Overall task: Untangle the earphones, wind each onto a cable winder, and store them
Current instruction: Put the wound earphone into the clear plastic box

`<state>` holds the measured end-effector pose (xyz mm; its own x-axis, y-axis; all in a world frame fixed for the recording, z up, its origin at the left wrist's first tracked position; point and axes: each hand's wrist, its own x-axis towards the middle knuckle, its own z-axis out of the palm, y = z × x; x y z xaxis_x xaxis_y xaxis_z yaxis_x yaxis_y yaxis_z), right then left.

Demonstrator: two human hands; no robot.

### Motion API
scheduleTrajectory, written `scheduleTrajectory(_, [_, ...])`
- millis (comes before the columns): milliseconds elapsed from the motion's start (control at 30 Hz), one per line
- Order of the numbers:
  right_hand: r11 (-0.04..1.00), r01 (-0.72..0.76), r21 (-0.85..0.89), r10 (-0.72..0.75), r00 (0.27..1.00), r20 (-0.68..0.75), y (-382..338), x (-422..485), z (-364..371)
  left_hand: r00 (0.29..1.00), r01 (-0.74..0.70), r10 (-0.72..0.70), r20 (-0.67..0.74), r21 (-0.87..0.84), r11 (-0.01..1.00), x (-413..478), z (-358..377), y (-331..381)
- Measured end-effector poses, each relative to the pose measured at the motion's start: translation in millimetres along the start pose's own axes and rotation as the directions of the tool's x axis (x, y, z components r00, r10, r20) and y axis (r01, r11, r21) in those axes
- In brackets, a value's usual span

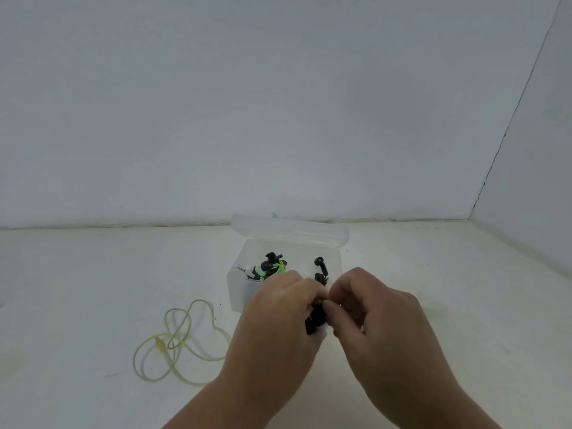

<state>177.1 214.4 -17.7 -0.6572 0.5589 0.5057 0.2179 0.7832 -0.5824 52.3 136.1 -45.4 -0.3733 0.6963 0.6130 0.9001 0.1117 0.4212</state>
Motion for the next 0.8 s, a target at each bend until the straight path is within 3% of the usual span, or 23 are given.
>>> scheduleTrajectory(233, [0.946,-0.16,0.283,0.163,0.987,0.012,-3.3,-1.6,7.2,0.983,0.03,-0.052,-0.176,-0.126,0.992,1.7,-7.5,0.8])
scheduleTrajectory(400, [0.75,-0.323,0.577,0.324,0.94,0.105,-2.1,5.5,1.6,0.97,-0.004,-0.023,-0.241,-0.111,0.994,1.8,-12.2,2.2])
scheduleTrajectory(667, [0.644,-0.417,0.641,0.387,0.901,0.197,7.9,8.3,6.4,0.956,-0.05,0.001,-0.294,-0.158,0.986,-0.1,-8.2,4.9])
scheduleTrajectory(800, [0.525,-0.418,0.742,0.394,0.892,0.223,8.2,11.5,-0.5,0.977,-0.059,-0.005,-0.214,-0.291,0.955,-2.6,-8.4,6.0])
